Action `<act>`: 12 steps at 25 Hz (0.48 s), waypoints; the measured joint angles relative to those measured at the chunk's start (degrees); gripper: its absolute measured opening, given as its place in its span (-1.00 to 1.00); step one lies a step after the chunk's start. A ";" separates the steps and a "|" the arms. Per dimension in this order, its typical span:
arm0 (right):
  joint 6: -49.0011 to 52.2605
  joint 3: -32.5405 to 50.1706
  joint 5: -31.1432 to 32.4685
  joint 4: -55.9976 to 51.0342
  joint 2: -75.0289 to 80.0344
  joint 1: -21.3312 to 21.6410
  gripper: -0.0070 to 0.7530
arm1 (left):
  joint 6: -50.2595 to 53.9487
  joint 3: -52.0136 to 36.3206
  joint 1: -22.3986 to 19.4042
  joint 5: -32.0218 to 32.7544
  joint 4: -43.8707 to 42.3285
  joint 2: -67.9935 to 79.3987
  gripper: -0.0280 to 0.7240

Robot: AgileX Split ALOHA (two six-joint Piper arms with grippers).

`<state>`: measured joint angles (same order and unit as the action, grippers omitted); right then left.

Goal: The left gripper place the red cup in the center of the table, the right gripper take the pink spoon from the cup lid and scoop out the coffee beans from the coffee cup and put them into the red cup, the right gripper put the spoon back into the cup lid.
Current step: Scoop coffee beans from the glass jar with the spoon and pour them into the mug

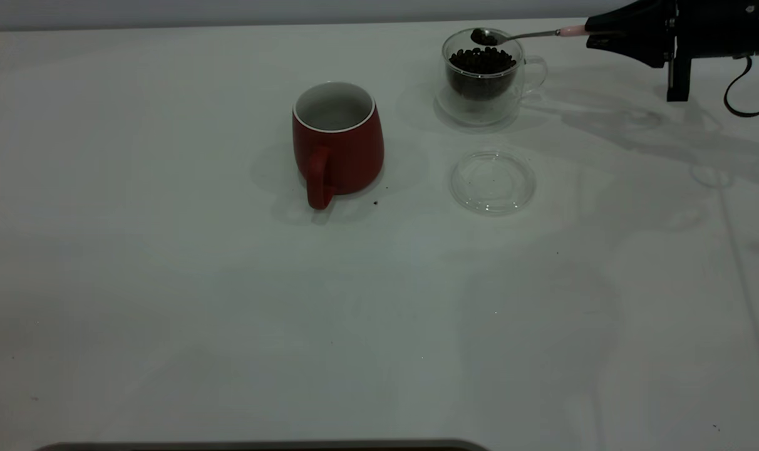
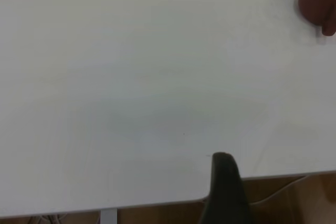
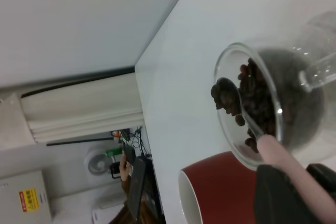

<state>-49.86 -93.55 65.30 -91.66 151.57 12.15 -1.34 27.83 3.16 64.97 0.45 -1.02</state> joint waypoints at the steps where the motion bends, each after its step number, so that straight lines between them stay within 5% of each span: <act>1: 0.00 0.00 0.00 -0.34 0.08 0.00 -0.69 | 0.00 0.00 0.00 0.00 0.00 0.00 0.64; 12: 0.43 0.00 0.00 1.69 -1.55 -2.24 -0.69 | 0.00 0.00 0.00 0.00 0.00 0.00 0.64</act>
<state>-49.42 -93.55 65.30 -89.96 150.02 9.91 -1.34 27.83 3.16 64.97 0.45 -1.02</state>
